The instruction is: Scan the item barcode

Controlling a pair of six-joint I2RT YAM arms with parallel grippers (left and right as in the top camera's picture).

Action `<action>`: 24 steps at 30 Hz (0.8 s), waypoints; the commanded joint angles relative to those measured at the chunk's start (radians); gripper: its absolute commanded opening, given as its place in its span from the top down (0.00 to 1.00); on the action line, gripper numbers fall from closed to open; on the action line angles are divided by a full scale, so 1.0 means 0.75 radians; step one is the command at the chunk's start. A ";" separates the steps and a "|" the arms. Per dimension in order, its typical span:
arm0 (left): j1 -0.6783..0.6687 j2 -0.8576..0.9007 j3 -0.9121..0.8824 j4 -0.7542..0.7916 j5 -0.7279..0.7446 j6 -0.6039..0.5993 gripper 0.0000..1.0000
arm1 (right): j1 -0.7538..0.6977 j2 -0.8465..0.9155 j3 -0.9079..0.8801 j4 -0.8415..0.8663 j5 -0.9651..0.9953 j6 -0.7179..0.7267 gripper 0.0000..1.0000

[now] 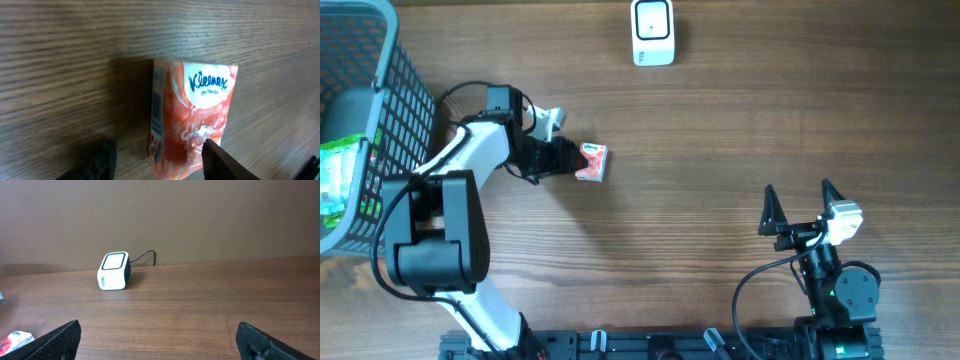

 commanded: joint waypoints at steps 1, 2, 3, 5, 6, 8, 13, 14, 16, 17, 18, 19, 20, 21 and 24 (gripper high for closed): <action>0.002 -0.002 -0.017 0.020 0.047 0.032 0.55 | -0.007 -0.009 -0.002 0.004 0.013 0.001 0.00; 0.001 0.000 -0.017 0.021 0.048 0.032 0.60 | -0.007 -0.008 -0.002 0.004 0.013 0.001 0.00; -0.002 0.000 -0.020 0.022 0.048 0.031 0.64 | -0.007 -0.008 -0.002 0.004 0.013 0.001 0.00; -0.004 0.000 -0.024 0.026 0.063 0.024 0.81 | -0.007 -0.008 -0.002 0.004 0.013 0.001 0.00; -0.004 0.000 -0.024 0.027 0.076 0.019 0.84 | -0.007 -0.008 -0.002 0.004 0.013 0.001 0.00; -0.004 -0.001 -0.024 0.027 0.122 -0.015 0.87 | -0.007 -0.008 -0.002 0.004 0.013 0.001 0.00; -0.007 0.000 -0.036 0.032 0.119 -0.013 0.79 | -0.007 -0.008 -0.002 0.004 0.014 0.001 0.00; -0.014 0.000 -0.051 0.054 0.106 -0.013 0.79 | -0.007 -0.008 -0.002 0.004 0.013 0.002 0.00; -0.030 0.000 -0.092 0.102 0.102 -0.013 0.80 | -0.006 -0.008 -0.002 0.004 0.013 0.001 0.00; -0.040 0.000 -0.105 0.114 0.101 -0.014 0.89 | -0.007 -0.008 -0.002 0.004 0.014 0.001 0.00; -0.045 -0.001 -0.105 0.114 0.102 -0.016 0.96 | -0.007 -0.008 -0.002 0.004 0.013 0.001 0.00; -0.046 -0.010 -0.098 0.115 0.100 -0.042 0.96 | -0.007 -0.008 -0.002 0.004 0.013 0.001 0.00; -0.041 -0.021 -0.080 0.105 0.089 -0.061 0.96 | -0.007 -0.008 -0.002 0.004 0.014 0.001 0.00; -0.033 -0.048 -0.041 0.063 0.044 -0.096 0.96 | -0.007 -0.008 -0.002 0.004 0.013 0.001 0.00; -0.024 -0.169 0.082 -0.066 -0.097 -0.126 0.96 | -0.006 -0.008 -0.002 0.004 0.013 0.001 0.00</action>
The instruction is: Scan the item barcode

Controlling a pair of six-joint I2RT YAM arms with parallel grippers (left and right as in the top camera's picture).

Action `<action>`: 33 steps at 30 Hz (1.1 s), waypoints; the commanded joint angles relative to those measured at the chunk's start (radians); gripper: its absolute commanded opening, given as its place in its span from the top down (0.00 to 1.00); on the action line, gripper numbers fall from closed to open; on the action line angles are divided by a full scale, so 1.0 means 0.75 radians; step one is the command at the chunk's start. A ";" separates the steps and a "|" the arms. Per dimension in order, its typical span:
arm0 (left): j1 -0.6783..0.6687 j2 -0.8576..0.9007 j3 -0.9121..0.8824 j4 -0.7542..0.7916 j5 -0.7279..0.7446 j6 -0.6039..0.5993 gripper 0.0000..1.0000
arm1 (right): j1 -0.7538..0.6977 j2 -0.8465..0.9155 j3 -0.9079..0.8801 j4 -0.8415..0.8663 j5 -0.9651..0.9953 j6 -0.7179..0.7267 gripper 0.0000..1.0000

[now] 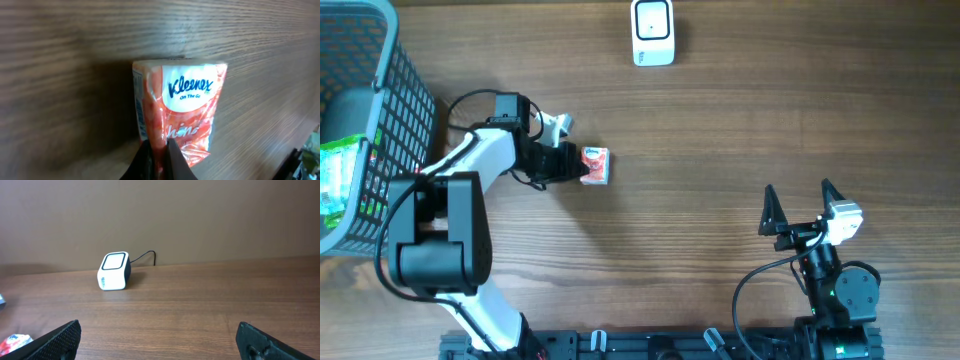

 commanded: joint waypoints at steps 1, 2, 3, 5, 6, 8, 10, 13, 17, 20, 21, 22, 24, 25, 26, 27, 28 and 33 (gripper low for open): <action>-0.002 -0.213 0.169 -0.119 -0.248 -0.088 0.96 | -0.007 -0.008 -0.002 0.004 0.013 0.001 0.00; -0.028 -0.293 0.200 -0.154 -0.413 -0.152 0.96 | -0.007 -0.008 -0.002 0.004 0.013 0.002 0.00; -0.056 -0.345 0.205 -0.165 -0.543 -0.192 0.96 | -0.007 -0.008 -0.002 0.004 0.013 0.001 0.00; -0.157 -0.441 0.205 -0.200 -0.903 -0.292 0.96 | -0.007 -0.008 -0.002 0.004 0.013 0.001 0.00; -0.222 -0.467 0.205 -0.228 -1.092 -0.343 0.96 | -0.007 -0.008 -0.002 0.004 0.013 0.001 0.00; -0.367 -0.466 0.203 -0.290 -1.434 -0.435 0.96 | -0.007 -0.008 -0.002 0.004 0.013 0.001 0.00; -0.493 -0.422 0.184 -0.314 -1.660 -0.494 0.96 | -0.007 -0.008 -0.002 0.004 0.013 0.001 0.00; -0.647 -0.289 0.163 -0.327 -1.784 -0.538 0.96 | -0.006 -0.008 -0.002 0.004 0.013 0.001 0.00; -0.769 -0.025 0.163 -0.346 -2.054 -0.541 0.96 | -0.007 -0.008 -0.002 0.004 0.013 0.001 0.00; -0.813 0.105 0.163 -0.339 -2.060 -0.533 0.96 | -0.007 -0.008 -0.002 0.004 0.013 0.001 0.00; -0.821 0.125 0.163 -0.338 -2.060 -0.534 0.96 | -0.007 -0.008 -0.002 0.004 0.013 0.001 0.00; -0.828 0.136 0.163 -0.334 -2.059 -0.534 0.96 | -0.007 -0.008 -0.002 0.004 0.013 0.001 0.00; -0.845 0.139 0.163 -0.318 -2.037 -0.539 0.96 | -0.007 -0.008 -0.002 0.004 0.013 0.001 0.00; -0.850 0.139 0.163 -0.308 -2.025 -0.539 0.96 | -0.006 -0.008 -0.002 0.004 0.013 0.001 0.00; -0.851 0.139 0.163 -0.306 -2.006 -0.539 0.92 | -0.007 -0.008 -0.002 0.004 0.013 0.001 0.00; -0.851 0.139 0.163 -0.303 -1.984 -0.538 0.89 | -0.006 -0.008 -0.002 0.004 0.013 0.001 0.00; -0.851 0.139 0.163 -0.303 -1.972 -0.538 0.82 | -0.007 -0.008 -0.002 0.004 0.013 0.001 0.00; -0.851 0.137 0.164 -0.303 -1.969 -0.538 0.62 | -0.007 -0.008 -0.002 0.004 0.013 0.002 0.00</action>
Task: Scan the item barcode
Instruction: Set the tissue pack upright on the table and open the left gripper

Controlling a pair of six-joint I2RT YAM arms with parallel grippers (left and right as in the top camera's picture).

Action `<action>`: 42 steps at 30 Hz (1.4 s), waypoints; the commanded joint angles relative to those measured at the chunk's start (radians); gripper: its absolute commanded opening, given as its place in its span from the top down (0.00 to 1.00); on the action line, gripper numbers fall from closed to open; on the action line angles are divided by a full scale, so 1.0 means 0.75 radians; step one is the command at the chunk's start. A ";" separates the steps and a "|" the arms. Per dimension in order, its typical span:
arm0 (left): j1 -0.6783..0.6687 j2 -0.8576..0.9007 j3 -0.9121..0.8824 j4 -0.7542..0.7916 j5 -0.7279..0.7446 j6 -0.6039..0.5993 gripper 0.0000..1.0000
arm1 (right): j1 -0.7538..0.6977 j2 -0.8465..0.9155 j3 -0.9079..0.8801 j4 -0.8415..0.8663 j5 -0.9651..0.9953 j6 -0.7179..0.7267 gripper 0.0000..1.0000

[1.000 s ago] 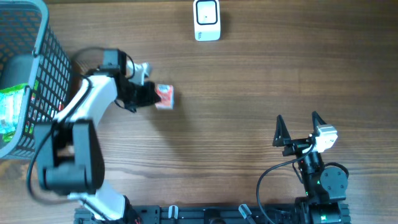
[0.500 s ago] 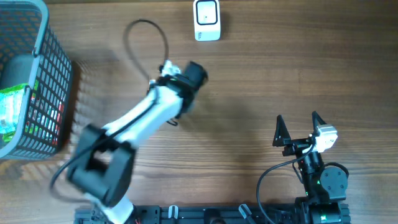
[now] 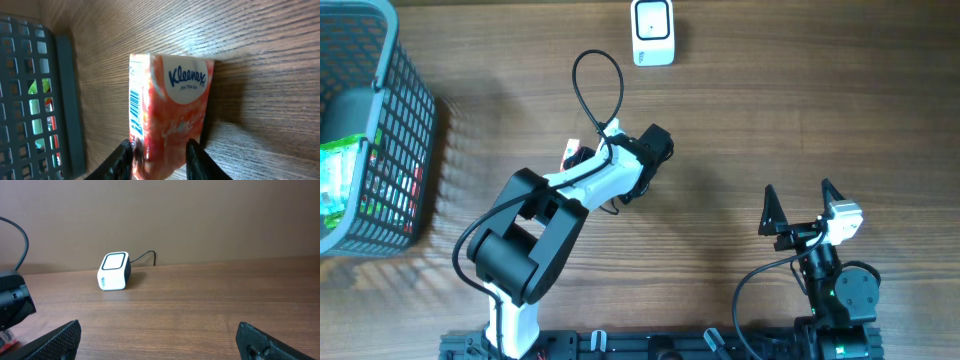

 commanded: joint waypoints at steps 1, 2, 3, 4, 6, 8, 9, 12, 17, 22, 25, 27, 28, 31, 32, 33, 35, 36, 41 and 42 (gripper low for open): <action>-0.004 0.005 -0.007 0.004 0.009 -0.018 0.61 | -0.007 -0.008 -0.002 0.004 0.013 0.001 0.00; -0.004 0.005 -0.007 0.004 0.009 -0.018 0.60 | -0.007 -0.008 -0.002 0.004 0.013 0.001 0.00; -0.004 0.005 -0.007 0.004 0.009 -0.018 0.59 | -0.007 -0.007 -0.002 0.004 0.013 0.001 0.00; -0.004 0.000 -0.006 0.004 0.009 -0.019 0.57 | -0.007 -0.006 -0.002 0.004 0.013 0.001 0.00; -0.004 -0.009 0.006 0.004 0.027 -0.019 0.51 | -0.007 -0.005 -0.002 0.004 0.014 0.001 0.00; -0.001 -0.029 0.035 0.004 0.089 -0.019 0.41 | -0.007 -0.005 -0.002 0.004 0.013 0.001 0.00; 0.003 -0.050 0.063 0.003 0.140 -0.019 0.36 | -0.007 -0.005 -0.002 0.004 0.013 0.001 0.00; 0.029 -0.121 0.138 -0.007 0.258 -0.018 0.19 | -0.007 -0.005 -0.002 0.004 0.013 0.002 0.00; 0.213 -0.253 0.220 -0.015 0.673 -0.017 0.02 | -0.007 -0.005 -0.002 0.004 0.013 0.001 0.00; 0.515 -0.233 0.196 -0.048 1.204 0.178 0.06 | -0.007 -0.005 -0.002 0.004 0.013 0.001 0.00; 0.654 -0.203 0.153 -0.048 1.487 0.379 0.13 | -0.006 -0.005 -0.002 0.004 0.013 0.001 0.00; 0.694 -0.190 0.130 -0.038 1.490 0.378 0.15 | -0.007 -0.005 -0.002 0.004 0.013 0.001 0.00; 0.697 -0.189 0.119 -0.031 1.489 0.379 0.16 | -0.007 -0.005 -0.002 0.004 0.013 0.001 0.00; 0.677 -0.188 0.075 0.021 1.479 0.379 0.17 | -0.007 -0.005 -0.002 0.004 0.013 0.001 0.00; 0.665 -0.186 0.062 0.045 1.461 0.378 0.18 | -0.007 -0.005 -0.002 0.004 0.013 0.001 0.00; 0.658 -0.186 0.052 0.061 1.433 0.377 0.19 | -0.007 -0.005 -0.002 0.004 0.013 0.001 0.00; 0.643 -0.186 0.020 0.113 1.362 0.377 0.23 | -0.007 -0.005 -0.002 0.004 0.013 0.002 0.00; 0.640 -0.185 0.004 0.138 1.358 0.377 0.23 | -0.007 -0.005 -0.002 0.004 0.013 0.001 0.00; 0.640 -0.183 -0.117 0.297 1.358 0.373 0.39 | -0.007 -0.005 -0.002 0.004 0.013 0.001 0.00; 0.640 -0.183 -0.126 0.301 1.358 0.373 0.51 | -0.007 -0.005 -0.002 0.004 0.013 0.001 0.00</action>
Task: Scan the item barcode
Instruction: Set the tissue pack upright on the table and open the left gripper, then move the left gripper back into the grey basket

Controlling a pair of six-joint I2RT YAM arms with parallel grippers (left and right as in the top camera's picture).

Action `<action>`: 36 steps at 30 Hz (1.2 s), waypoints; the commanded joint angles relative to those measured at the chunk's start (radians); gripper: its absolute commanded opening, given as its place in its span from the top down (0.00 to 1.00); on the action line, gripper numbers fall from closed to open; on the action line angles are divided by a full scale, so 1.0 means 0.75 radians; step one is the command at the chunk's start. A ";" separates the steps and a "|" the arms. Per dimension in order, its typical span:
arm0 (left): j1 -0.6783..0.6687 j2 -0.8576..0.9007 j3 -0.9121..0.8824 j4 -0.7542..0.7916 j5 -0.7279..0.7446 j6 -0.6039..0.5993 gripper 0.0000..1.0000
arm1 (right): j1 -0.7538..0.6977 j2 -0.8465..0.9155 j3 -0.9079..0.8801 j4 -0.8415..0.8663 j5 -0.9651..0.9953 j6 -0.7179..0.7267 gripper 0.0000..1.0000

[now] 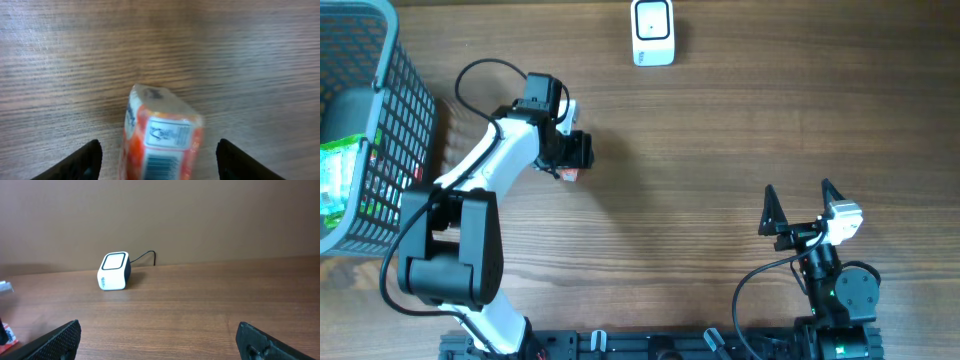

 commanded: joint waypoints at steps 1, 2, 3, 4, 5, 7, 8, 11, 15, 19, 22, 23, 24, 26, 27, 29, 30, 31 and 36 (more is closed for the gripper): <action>0.000 0.017 -0.066 0.031 -0.020 0.019 0.62 | -0.007 -0.005 -0.002 0.004 0.013 0.001 0.00; -0.001 0.017 -0.066 0.036 -0.020 0.019 0.84 | -0.007 -0.005 -0.002 0.004 0.013 0.001 0.00; 0.000 0.017 -0.066 0.043 -0.019 0.019 0.89 | -0.007 -0.005 -0.002 0.004 0.013 0.001 0.00; -0.001 0.017 -0.066 0.051 -0.020 0.019 0.87 | -0.007 -0.005 -0.002 0.004 0.013 0.001 0.00; -0.001 0.017 -0.066 0.058 -0.019 0.019 0.83 | -0.007 -0.005 -0.002 0.004 0.013 0.001 0.00; -0.001 0.017 -0.065 0.070 -0.019 0.019 0.76 | -0.007 -0.005 -0.002 0.004 0.013 0.001 0.00; -0.001 0.017 -0.065 0.072 -0.019 0.019 0.54 | -0.007 -0.005 -0.002 0.004 0.013 0.001 0.00; -0.001 0.002 -0.062 0.075 -0.052 0.017 0.26 | -0.007 -0.005 -0.002 0.004 0.013 0.001 0.00; -0.001 -0.070 -0.050 0.074 -0.089 0.008 0.19 | -0.007 -0.005 -0.002 0.004 0.013 0.001 0.00; 0.000 -0.195 0.048 0.010 -0.090 -0.022 0.18 | -0.007 -0.005 -0.002 0.004 0.013 0.001 0.00; 0.004 -0.293 0.244 -0.109 -0.105 -0.052 0.20 | -0.007 -0.005 -0.002 0.004 0.013 0.001 0.00; 0.009 -0.319 0.356 -0.171 -0.147 -0.084 0.20 | -0.007 -0.005 -0.002 0.004 0.013 0.001 0.00; 0.019 -0.330 0.458 -0.221 -0.174 -0.092 0.18 | -0.007 -0.005 -0.002 0.004 0.013 0.001 0.00; 0.072 -0.335 0.729 -0.329 -0.277 -0.103 0.16 | -0.007 -0.005 -0.002 0.004 0.013 0.001 0.00; 0.095 -0.335 0.796 -0.349 -0.330 -0.128 0.11 | -0.007 -0.005 -0.002 0.004 0.013 0.001 0.00; 0.195 -0.335 0.963 -0.395 -0.440 -0.184 0.06 | -0.007 -0.005 -0.002 0.004 0.013 0.001 0.00; 0.262 -0.335 1.024 -0.413 -0.478 -0.192 0.06 | -0.007 -0.005 -0.002 0.004 0.013 0.001 0.00; 0.315 -0.335 1.053 -0.419 -0.504 -0.192 0.05 | -0.007 -0.005 -0.002 0.004 0.013 0.001 0.00; 0.692 -0.310 1.072 -0.423 -0.568 -0.190 0.00 | -0.006 -0.005 -0.002 0.004 0.013 0.001 0.00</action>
